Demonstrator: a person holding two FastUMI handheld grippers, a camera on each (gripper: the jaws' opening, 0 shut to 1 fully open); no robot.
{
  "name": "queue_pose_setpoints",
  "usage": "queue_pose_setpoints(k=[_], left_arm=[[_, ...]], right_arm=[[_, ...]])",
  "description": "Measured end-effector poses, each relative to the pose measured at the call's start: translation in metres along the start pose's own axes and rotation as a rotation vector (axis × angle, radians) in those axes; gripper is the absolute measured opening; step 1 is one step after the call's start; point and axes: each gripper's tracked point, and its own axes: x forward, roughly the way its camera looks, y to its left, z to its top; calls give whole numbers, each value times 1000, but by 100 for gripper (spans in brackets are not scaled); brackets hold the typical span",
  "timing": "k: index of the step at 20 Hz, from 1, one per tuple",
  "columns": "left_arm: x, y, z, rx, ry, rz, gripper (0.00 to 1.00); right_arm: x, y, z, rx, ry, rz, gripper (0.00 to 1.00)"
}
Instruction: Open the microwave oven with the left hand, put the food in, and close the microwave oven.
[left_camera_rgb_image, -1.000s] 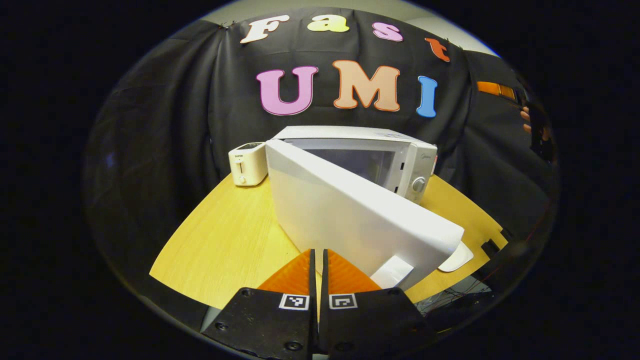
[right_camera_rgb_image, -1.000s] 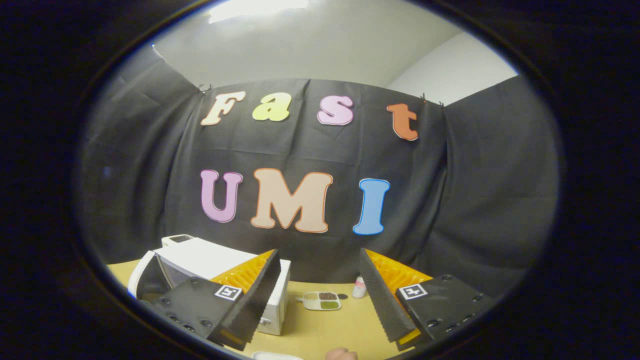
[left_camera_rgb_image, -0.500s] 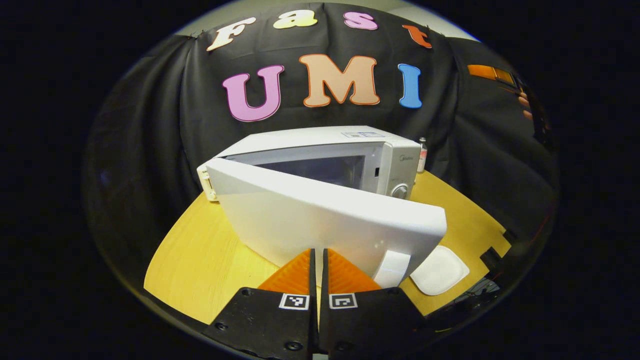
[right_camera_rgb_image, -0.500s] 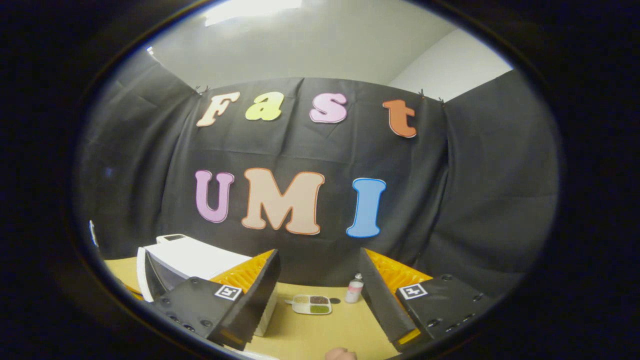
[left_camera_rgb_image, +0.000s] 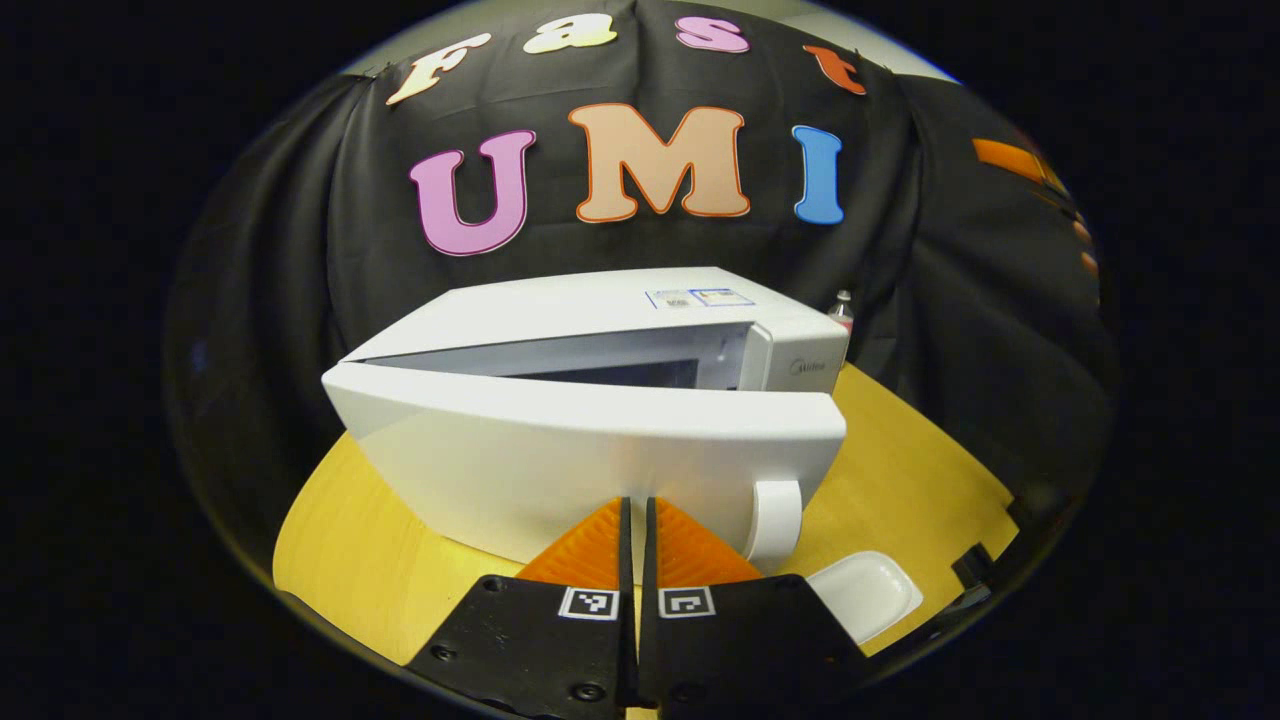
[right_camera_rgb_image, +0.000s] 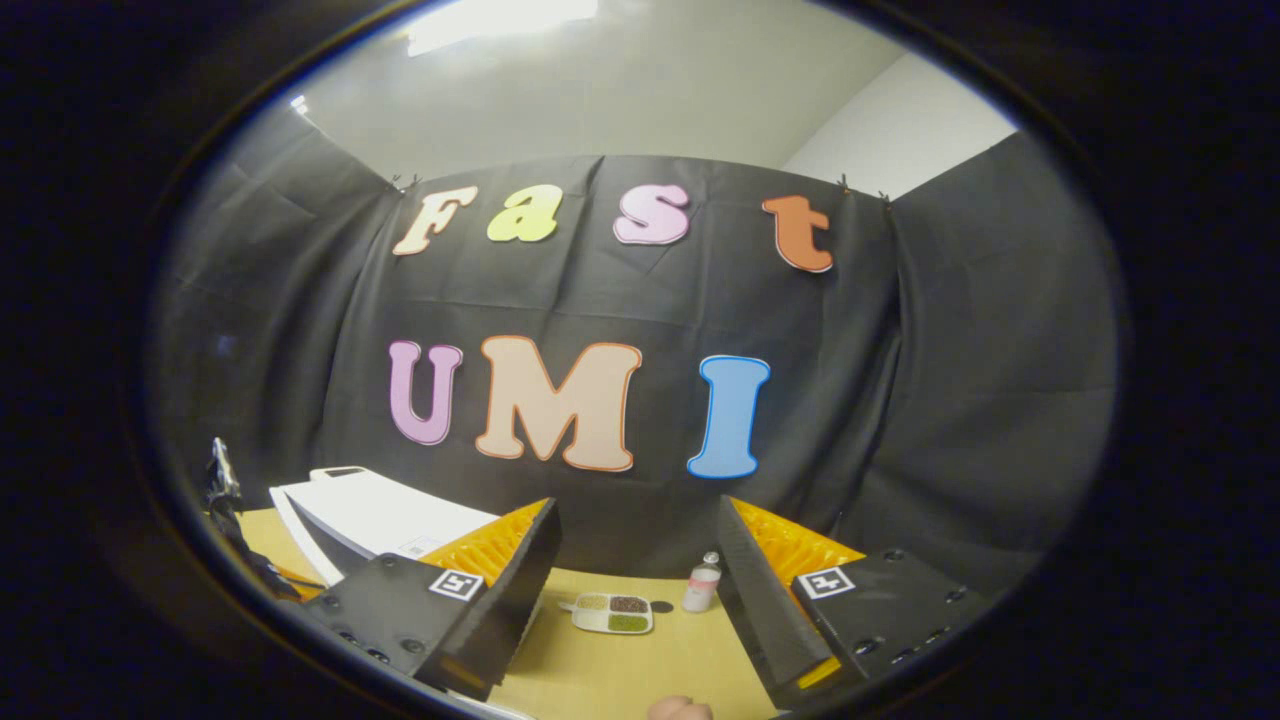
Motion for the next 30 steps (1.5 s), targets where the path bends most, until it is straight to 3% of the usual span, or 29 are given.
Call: queue_pose_setpoints(k=[6, 11, 20, 21, 30], left_arm=[[30, 2, 26, 3, -26, 38, 0], [46, -10, 34, 7, -26, 12, 0], [54, -3, 48, -29, -54, -4, 2], [54, -9, 39, -41, -16, -14, 0], [39, -23, 68, 53, -98, 3, 2]], right_arm=[[7, -20, -3, 18, 6, -15, 96], [10, -33, -4, 31, 5, -36, 96], [16, -18, -12, 37, 23, -9, 97], [16, -15, -15, 37, 31, 1, 97], [9, -17, -6, 17, 12, -2, 96]])
